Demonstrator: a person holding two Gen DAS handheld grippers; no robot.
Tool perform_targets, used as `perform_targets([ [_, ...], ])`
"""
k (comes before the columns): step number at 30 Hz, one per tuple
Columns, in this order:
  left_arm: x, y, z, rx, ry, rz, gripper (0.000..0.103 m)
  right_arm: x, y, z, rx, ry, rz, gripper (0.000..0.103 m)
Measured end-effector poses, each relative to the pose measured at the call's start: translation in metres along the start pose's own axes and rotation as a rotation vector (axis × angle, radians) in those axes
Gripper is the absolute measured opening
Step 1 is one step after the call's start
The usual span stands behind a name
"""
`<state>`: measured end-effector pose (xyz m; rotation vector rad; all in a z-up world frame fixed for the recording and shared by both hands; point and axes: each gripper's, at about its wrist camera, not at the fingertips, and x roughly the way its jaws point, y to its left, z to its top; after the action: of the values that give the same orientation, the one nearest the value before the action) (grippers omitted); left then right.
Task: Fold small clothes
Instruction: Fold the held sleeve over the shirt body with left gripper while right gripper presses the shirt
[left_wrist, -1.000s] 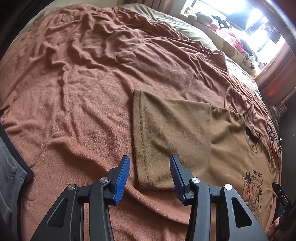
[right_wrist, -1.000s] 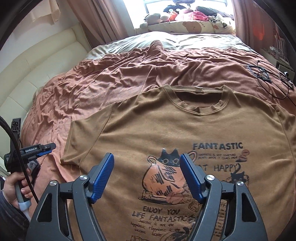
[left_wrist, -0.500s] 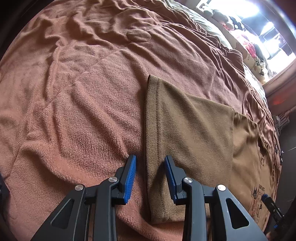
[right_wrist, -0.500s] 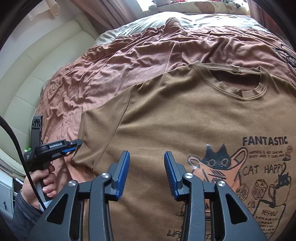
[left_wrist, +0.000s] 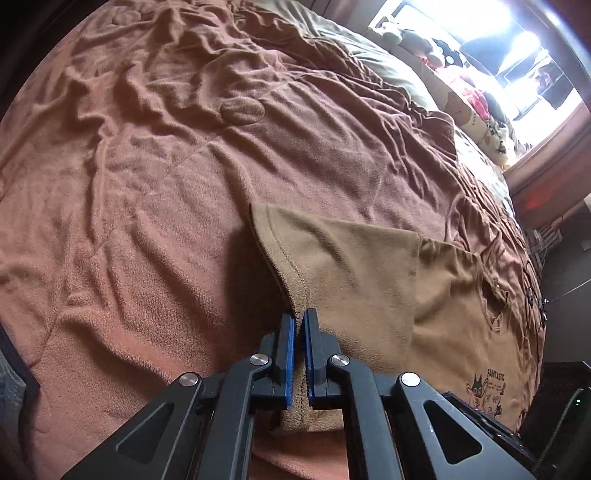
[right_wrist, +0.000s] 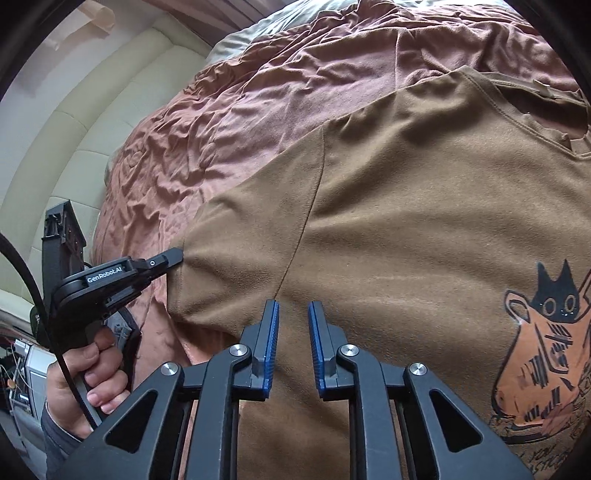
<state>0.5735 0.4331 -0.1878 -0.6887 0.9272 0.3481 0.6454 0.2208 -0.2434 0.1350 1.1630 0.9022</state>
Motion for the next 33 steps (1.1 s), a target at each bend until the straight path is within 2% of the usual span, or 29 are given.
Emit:
perform_targets([
  [7, -0.02, -0.028, 0.01, 0.047, -0.029, -0.056, 0.004, 0.034, -0.003, 0.004, 0.075, 0.038, 0.068, 0.007],
  [15, -0.028, -0.047, 0.008, 0.05, -0.005, -0.136, 0.004, 0.063, -0.014, 0.008, 0.172, 0.068, 0.114, 0.002],
  [23, -0.039, -0.079, -0.002, 0.081, 0.004, -0.173, 0.004, 0.02, -0.018, 0.002, 0.165, 0.031, 0.125, 0.002],
  [33, -0.025, -0.138, -0.03, 0.151, 0.068, -0.227, 0.004, -0.056, -0.047, -0.021, 0.177, -0.06, 0.053, 0.002],
])
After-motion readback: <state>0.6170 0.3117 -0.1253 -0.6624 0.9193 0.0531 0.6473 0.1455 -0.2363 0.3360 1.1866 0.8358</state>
